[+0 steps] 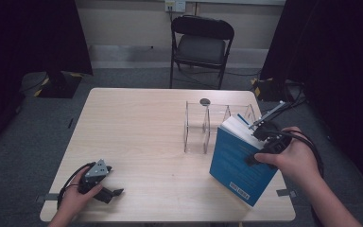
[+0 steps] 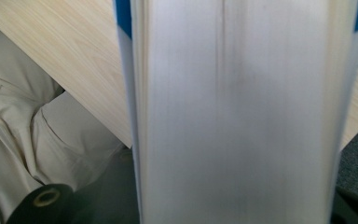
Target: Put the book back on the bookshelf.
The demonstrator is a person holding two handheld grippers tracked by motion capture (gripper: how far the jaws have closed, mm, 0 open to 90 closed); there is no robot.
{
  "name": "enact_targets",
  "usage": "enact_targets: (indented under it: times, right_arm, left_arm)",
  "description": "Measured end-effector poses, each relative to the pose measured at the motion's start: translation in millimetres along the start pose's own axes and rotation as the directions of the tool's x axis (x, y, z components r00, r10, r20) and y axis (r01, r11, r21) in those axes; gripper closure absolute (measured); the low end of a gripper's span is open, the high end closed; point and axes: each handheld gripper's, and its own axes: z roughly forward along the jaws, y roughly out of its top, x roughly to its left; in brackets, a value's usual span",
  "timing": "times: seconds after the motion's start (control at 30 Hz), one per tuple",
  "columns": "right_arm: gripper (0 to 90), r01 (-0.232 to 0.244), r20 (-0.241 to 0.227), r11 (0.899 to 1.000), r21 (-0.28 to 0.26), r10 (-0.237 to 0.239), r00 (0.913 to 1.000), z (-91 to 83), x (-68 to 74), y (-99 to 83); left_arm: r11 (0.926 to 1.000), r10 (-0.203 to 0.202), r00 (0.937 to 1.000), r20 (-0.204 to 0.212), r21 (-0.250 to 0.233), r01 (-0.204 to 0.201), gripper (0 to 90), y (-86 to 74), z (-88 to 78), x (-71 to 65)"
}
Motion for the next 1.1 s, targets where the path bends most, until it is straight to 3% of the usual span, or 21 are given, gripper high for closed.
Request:
enact_targets:
  times: [0.43, 0.53, 0.6, 1.1]
  right_arm:
    - [61.8, -0.07, 0.026, 0.998, 0.001, 0.069, 0.9972, -9.6, -19.4, -9.2]
    - [61.8, -0.086, 0.027, 0.996, -0.014, 0.086, 0.9959, -9.5, -25.7, -11.4]
    - [61.8, -0.118, 0.024, 0.993, -0.012, 0.119, 0.9926, -10.1, -33.4, -14.4]
    - [61.8, -0.199, 0.059, 0.98, 0.006, 0.199, 0.9783, -14.8, -57.9, -25.8]
  left_arm:
    - [0.9998, 0.012, 0.9999, -0.005, 0.018, -0.011, 0.0, 0.8, -1.3, 0.0]
    - [1.0, 0.007, 1.0, -0.002, 0.002, -0.007, 0.0, 0.1, -0.2, -0.3]
    - [1.0, -0.003, 1.0, 0.003, 0.001, 0.003, 0.0, 0.0, 0.0, -1.2]
    - [0.9999, -0.002, 1.0, 0.002, 0.016, 0.002, 0.0, 0.6, -0.9, -1.2]
